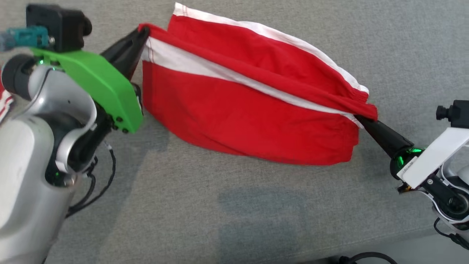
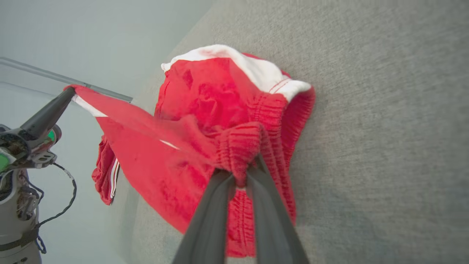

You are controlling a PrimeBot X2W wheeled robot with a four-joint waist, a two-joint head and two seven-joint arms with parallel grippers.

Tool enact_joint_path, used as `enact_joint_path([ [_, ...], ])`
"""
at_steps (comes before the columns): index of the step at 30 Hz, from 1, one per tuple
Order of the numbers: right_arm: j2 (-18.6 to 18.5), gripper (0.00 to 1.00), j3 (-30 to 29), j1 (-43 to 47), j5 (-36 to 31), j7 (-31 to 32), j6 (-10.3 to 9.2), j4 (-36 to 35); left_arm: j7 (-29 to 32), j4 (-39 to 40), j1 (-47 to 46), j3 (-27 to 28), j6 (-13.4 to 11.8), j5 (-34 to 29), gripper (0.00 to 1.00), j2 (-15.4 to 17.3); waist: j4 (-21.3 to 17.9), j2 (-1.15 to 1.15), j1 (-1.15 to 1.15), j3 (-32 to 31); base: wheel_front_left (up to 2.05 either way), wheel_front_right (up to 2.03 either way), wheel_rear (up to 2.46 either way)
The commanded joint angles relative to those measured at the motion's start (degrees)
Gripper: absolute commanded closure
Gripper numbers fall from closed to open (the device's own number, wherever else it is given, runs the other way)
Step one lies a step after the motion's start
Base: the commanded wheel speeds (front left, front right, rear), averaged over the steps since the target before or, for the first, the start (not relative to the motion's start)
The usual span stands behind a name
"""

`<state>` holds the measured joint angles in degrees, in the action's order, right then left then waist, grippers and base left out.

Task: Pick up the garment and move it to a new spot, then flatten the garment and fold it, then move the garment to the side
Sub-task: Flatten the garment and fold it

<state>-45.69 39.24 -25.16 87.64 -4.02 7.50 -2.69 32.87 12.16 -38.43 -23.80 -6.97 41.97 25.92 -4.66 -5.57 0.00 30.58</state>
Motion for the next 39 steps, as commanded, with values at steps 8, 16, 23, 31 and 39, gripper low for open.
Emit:
enact_joint_path([
  [8,1.26,1.0,-2.12,-4.96,3.63,2.57,-0.02,-0.65,7.0,-11.07,-14.03,-2.86,2.65,-1.36,1.0,-0.67,-6.82,-0.01,0.0,5.34,0.0,0.0,0.0],
  [16,3.92,1.0,-1.14,-9.42,2.68,4.88,-0.02,1.57,6.66,-21.79,-19.87,-4.66,3.53,-4.03,1.0,-2.05,-7.95,-0.01,0.0,6.33,0.0,0.0,0.0],
  [23,4.77,0.0,0.3,-10.35,0.37,5.13,-0.02,3.28,5.4,-27.51,-21.21,-5.53,3.93,-4.78,1.0,-2.71,-8.15,-0.01,0.0,5.73,0.0,0.0,0.0],
  [31,4.06,0.0,-0.22,-8.89,-0.83,3.31,-0.02,4.21,3.04,-30.79,-20.17,-5.32,4.2,-4.12,0.93,-3.39,-8.17,-0.01,0.0,3.85,0.0,0.0,0.0],
  [39,1.82,0.0,-0.76,-6.82,-7.08,-2.0,-0.02,4.2,-2.68,-31.54,-18.14,-3.98,3.79,-2.99,0.0,-5.55,-8.3,-0.01,0.0,1.34,0.0,0.0,0.0],
])
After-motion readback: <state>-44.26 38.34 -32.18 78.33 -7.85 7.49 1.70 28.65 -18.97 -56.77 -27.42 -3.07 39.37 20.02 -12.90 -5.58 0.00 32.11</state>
